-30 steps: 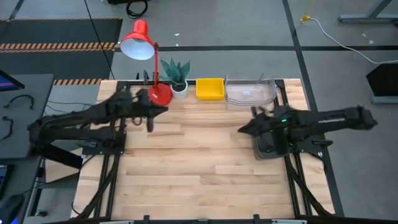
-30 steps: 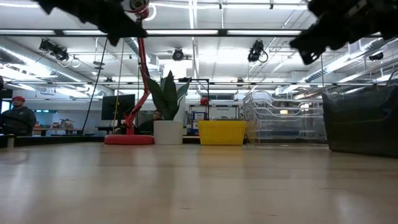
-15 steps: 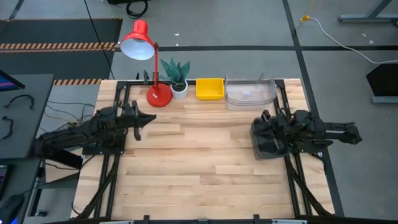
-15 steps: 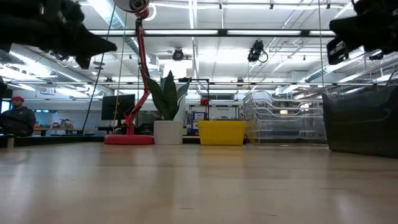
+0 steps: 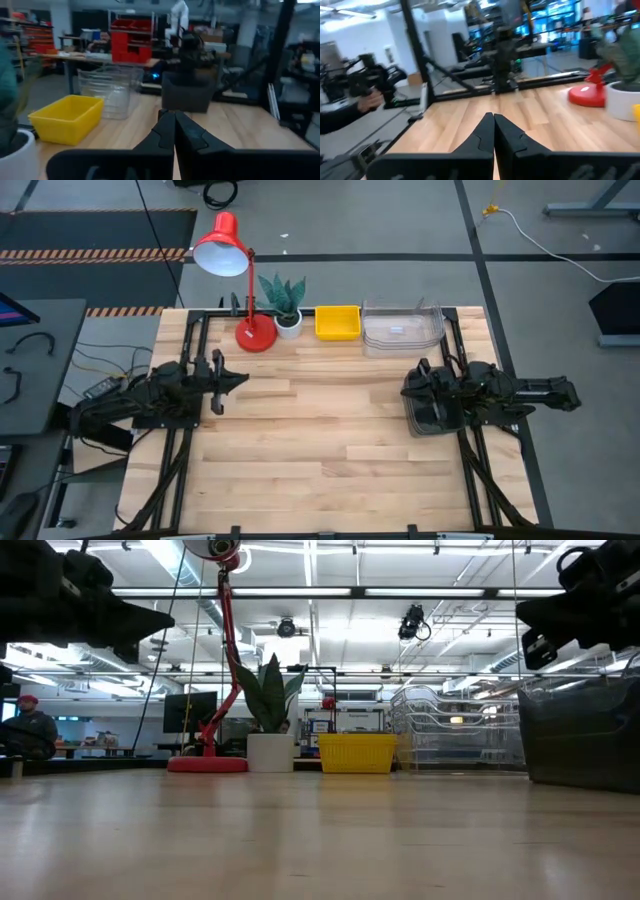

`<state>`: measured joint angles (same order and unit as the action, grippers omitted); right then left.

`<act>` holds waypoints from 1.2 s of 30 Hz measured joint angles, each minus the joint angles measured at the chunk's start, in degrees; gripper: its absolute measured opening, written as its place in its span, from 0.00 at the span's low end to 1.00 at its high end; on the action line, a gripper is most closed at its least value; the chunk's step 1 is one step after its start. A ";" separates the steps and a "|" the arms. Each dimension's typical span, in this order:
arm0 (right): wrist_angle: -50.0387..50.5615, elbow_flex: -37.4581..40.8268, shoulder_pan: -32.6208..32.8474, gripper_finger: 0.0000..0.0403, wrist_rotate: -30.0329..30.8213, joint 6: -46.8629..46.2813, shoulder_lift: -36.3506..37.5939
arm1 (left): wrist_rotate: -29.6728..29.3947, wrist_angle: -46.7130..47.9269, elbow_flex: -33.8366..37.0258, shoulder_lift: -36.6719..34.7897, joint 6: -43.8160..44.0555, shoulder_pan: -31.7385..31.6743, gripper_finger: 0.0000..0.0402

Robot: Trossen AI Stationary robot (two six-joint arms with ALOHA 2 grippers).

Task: Stack baskets by color
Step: Return to Home Position

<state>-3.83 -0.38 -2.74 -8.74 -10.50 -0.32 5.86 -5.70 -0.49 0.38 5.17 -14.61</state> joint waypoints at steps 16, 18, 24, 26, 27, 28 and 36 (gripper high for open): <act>2.86 0.00 4.29 0.01 9.97 5.16 -0.63 | -7.44 3.91 0.02 -0.06 -11.38 11.54 0.04; 2.55 0.00 4.28 0.01 10.92 5.13 -0.63 | -7.44 3.79 0.02 -0.02 -10.67 11.54 0.04; 2.53 0.00 4.24 0.02 11.20 5.14 -0.63 | -7.58 3.22 0.05 -0.04 -10.39 11.54 0.02; 2.53 0.00 4.24 0.03 11.20 5.12 -0.63 | -7.58 3.20 0.07 -0.04 -10.39 11.54 0.03; 2.53 0.00 4.24 0.03 11.20 5.13 -0.63 | -7.58 3.14 0.07 -0.04 -10.39 11.54 0.03; 2.53 0.00 4.24 0.03 11.20 5.12 -0.63 | -7.58 3.13 0.07 -0.04 -10.39 11.54 0.04; 2.51 0.00 4.24 0.03 11.20 5.14 -0.63 | -7.56 3.06 0.07 -0.04 -10.39 11.54 0.08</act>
<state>-1.32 -0.38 1.50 2.46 -5.37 -0.95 -1.70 -2.63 -0.43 0.34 -5.21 -3.07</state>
